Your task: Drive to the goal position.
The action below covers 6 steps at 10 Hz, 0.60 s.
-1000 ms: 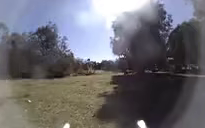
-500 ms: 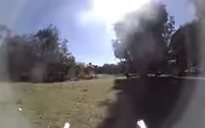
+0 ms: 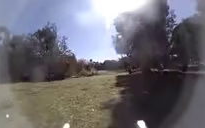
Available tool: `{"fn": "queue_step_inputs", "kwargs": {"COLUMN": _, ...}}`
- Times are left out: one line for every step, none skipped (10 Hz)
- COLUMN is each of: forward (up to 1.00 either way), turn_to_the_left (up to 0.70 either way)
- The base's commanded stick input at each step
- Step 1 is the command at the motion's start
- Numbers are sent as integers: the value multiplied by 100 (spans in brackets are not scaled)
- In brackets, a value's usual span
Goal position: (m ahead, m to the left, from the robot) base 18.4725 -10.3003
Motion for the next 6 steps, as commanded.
{"fn": "queue_step_inputs", "kwargs": {"forward": 70, "turn_to_the_left": 0}}
{"fn": "queue_step_inputs", "kwargs": {"forward": 70, "turn_to_the_left": 0}}
{"fn": "queue_step_inputs", "kwargs": {"forward": 70, "turn_to_the_left": 0}}
{"fn": "queue_step_inputs", "kwargs": {"forward": 70, "turn_to_the_left": 0}}
{"fn": "queue_step_inputs", "kwargs": {"forward": 70, "turn_to_the_left": 0}}
{"fn": "queue_step_inputs", "kwargs": {"forward": 70, "turn_to_the_left": 0}}
